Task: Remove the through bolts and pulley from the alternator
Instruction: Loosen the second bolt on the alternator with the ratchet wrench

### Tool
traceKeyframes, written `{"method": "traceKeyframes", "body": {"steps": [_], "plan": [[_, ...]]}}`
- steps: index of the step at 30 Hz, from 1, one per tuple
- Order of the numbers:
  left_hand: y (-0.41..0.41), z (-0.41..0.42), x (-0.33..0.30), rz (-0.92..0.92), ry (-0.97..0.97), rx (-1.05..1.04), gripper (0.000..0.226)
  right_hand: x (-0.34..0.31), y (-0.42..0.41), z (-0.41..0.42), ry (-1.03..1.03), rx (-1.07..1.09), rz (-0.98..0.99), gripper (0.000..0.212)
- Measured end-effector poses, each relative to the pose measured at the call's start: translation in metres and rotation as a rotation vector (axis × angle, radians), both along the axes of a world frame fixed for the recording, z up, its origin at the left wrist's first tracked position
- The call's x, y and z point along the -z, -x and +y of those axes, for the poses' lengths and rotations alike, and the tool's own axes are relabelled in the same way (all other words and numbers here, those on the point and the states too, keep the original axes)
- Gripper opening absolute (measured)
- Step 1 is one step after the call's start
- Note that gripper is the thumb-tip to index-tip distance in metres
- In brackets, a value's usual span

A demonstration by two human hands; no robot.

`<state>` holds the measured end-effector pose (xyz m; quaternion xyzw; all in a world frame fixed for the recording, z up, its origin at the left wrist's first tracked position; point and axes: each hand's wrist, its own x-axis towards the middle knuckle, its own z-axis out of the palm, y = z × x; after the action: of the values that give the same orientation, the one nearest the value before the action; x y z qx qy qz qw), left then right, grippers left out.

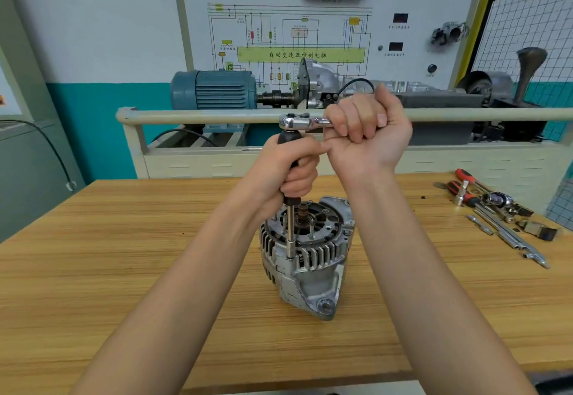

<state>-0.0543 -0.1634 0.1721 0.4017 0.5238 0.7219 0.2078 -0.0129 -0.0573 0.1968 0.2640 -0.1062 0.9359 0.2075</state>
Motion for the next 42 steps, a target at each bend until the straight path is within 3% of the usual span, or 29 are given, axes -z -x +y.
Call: {"method": "traceKeyframes", "body": {"steps": [5, 7, 9, 11, 14, 18, 20, 24, 26, 31, 35, 38, 42], "plan": [[-0.009, 0.012, 0.000, -0.043, -0.038, -0.434, 0.047, 0.006, -0.017, -0.030, -0.314, 0.526, 0.170, 0.048], [-0.012, 0.017, 0.001, 0.005, -0.085, -0.594, 0.047, 0.012, -0.019, -0.047, -0.398, 0.784, 0.222, 0.042], [-0.014, 0.018, 0.004, 0.065, -0.109, -0.656, 0.045, 0.015, -0.019, -0.057, -0.452, 0.906, 0.237, 0.038], [-0.012, 0.016, 0.005, 0.069, -0.115, -0.648, 0.044, 0.013, -0.018, -0.053, -0.455, 0.865, 0.279, 0.039], [-0.008, 0.008, 0.005, 0.043, -0.098, -0.514, 0.043, 0.005, -0.014, -0.031, -0.423, 0.564, 0.254, 0.052], [-0.001, -0.001, 0.005, 0.162, -0.121, -0.208, 0.039, 0.001, 0.000, -0.002, -0.103, -0.025, 0.087, 0.050], [-0.001, 0.000, 0.004, 0.160, -0.088, -0.060, 0.044, 0.002, 0.008, 0.006, 0.046, -0.214, 0.068, 0.048], [0.001, 0.003, 0.000, 0.029, -0.023, 0.065, 0.044, 0.003, 0.008, 0.007, 0.070, -0.123, 0.010, 0.047], [0.002, 0.002, 0.000, -0.002, -0.028, 0.012, 0.049, 0.003, 0.002, 0.002, 0.006, -0.002, -0.001, 0.046], [-0.007, 0.010, 0.001, -0.023, -0.094, -0.408, 0.049, 0.006, -0.017, -0.024, -0.328, 0.419, 0.152, 0.052], [-0.011, 0.017, 0.007, 0.104, -0.157, -0.645, 0.048, 0.014, -0.021, -0.052, -0.462, 0.837, 0.292, 0.040], [-0.010, 0.014, 0.009, 0.116, -0.169, -0.611, 0.045, 0.012, -0.020, -0.044, -0.427, 0.725, 0.326, 0.043], [-0.006, 0.003, 0.009, 0.136, -0.190, -0.355, 0.038, 0.001, -0.012, -0.013, -0.260, 0.210, 0.135, 0.051]]}}
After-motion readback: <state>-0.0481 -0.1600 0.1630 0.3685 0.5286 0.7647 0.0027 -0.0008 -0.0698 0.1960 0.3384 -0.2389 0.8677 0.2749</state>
